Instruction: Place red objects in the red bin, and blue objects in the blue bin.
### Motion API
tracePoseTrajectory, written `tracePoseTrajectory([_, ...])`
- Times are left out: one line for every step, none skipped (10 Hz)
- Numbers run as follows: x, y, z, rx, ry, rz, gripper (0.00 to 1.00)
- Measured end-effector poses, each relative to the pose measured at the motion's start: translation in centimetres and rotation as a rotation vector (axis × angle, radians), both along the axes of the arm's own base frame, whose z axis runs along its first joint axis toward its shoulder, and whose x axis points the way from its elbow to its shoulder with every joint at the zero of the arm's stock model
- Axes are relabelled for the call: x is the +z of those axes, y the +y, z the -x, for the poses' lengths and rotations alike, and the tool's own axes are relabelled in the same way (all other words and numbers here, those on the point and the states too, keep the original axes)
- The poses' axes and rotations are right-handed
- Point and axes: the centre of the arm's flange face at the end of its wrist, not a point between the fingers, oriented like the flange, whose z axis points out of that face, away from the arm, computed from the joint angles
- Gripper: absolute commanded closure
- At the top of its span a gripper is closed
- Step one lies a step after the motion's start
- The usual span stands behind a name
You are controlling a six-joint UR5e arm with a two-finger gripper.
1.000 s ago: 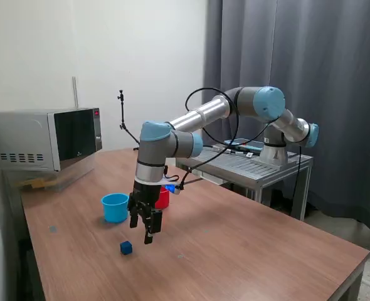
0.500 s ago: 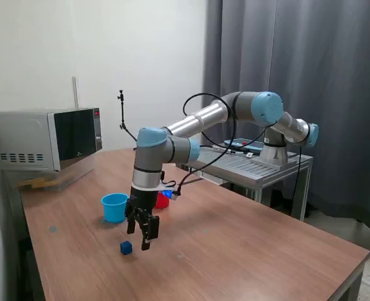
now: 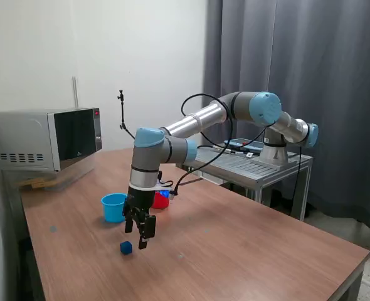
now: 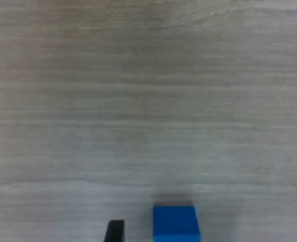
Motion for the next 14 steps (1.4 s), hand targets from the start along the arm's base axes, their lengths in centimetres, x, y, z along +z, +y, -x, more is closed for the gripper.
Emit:
tracePoseTrajectory([-0.1, 0.3, 0.1, -0.003, 0.003, 0.000, 0.00])
tracePoseTrajectory([-0.3, 0.6, 0.2, -0.005, 0.007, 0.000, 0.00])
tracePoseTrajectory([-0.6, 0.7, 0.4, -0.004, 0.010, 0.000, 0.00])
tracePoseTrajectory([-1.1, 1.0, 0.6, -0.001, 0.012, -0.001, 0.00])
tracePoseTrajectory([-1.5, 1.1, 0.8, 0.004, 0.013, -0.002, 0.00])
tracePoseTrajectory([-1.9, 1.2, 0.9, 0.008, 0.013, -0.002, 0.00])
tracePoseTrajectory([-2.0, 1.3, 1.0, 0.011, 0.015, -0.003, 0.00])
tracePoseTrajectory([-2.0, 1.3, 1.1, 0.013, 0.021, -0.004, 0.00])
tracePoseTrajectory([-1.9, 1.3, 1.2, 0.015, 0.027, -0.004, 0.00])
tracePoseTrajectory([-1.8, 1.3, 1.2, 0.016, 0.033, -0.005, 0.00])
tracePoseTrajectory([-1.8, 1.3, 1.2, 0.017, 0.037, -0.005, 0.00])
tracePoseTrajectory([-1.9, 1.3, 1.2, 0.017, 0.039, -0.005, 0.00])
tracePoseTrajectory([-1.9, 1.3, 1.2, 0.017, 0.039, -0.005, 0.00])
tracePoseTrajectory([-2.0, 1.3, 1.2, 0.017, 0.037, -0.005, 0.00])
